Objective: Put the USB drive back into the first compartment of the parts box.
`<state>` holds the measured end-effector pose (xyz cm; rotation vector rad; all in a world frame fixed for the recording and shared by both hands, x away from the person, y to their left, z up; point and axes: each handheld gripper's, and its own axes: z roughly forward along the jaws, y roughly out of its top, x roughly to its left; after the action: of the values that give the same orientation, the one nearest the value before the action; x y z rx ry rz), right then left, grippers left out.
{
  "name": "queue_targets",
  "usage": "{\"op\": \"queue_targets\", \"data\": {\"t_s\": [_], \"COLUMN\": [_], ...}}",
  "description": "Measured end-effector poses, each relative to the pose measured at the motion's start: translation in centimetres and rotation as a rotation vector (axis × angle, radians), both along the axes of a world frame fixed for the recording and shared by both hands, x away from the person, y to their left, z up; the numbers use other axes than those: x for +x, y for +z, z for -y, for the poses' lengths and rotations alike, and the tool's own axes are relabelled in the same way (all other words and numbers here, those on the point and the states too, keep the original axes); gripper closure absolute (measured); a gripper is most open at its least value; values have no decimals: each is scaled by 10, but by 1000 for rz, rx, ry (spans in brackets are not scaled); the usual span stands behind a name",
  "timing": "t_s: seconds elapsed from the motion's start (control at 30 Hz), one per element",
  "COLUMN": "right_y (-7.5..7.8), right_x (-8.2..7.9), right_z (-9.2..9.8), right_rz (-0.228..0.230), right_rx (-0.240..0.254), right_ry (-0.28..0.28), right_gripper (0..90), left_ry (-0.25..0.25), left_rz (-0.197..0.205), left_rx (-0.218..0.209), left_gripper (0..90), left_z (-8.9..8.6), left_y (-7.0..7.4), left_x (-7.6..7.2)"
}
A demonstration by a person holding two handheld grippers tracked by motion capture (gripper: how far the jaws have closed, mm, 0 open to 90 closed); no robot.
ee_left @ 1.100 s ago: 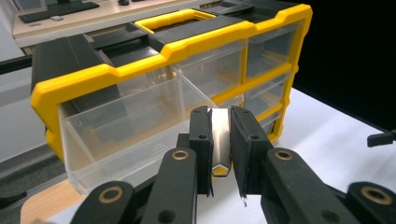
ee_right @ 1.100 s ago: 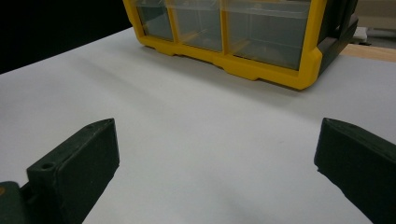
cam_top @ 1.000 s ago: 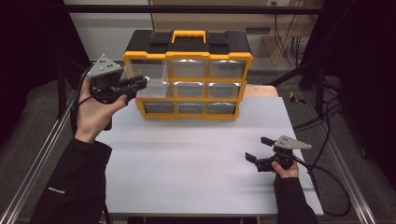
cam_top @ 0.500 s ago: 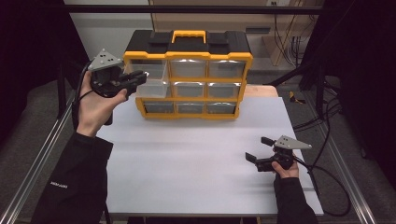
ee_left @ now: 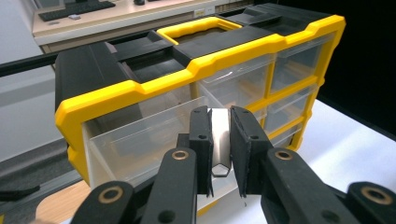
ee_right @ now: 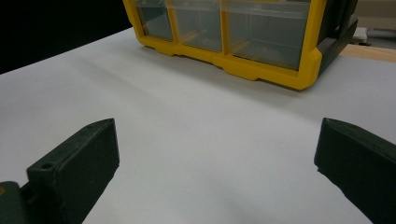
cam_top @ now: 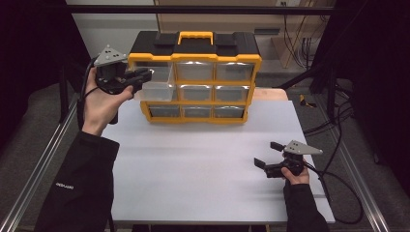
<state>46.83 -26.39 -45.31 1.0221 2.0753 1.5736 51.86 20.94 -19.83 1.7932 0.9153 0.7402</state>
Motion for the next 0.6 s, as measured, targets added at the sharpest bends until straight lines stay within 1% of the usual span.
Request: {"op": "queue_targets", "data": {"t_s": [0.03, 0.2, 0.27, 0.6], "right_y": [0, 0, 0, 0], "right_x": [0, 0, 0, 0], "right_z": [0, 0, 0, 0], "right_rz": [0, 2, 0, 2], "right_rx": [0, -1, -2, 0], "right_ry": [0, 0, -1, -1], "right_gripper": [6, 6, 6, 6], "left_ry": [-7, 0, -5, 22], "left_rz": [-3, 4, -3, -16], "left_rx": [-2, 2, 0, 9], "left_gripper": [789, 789, 789, 789], "left_z": [0, 0, 1, -4], "left_y": [0, 1, 0, -2], "left_x": [1, 5, 7, 20]}}
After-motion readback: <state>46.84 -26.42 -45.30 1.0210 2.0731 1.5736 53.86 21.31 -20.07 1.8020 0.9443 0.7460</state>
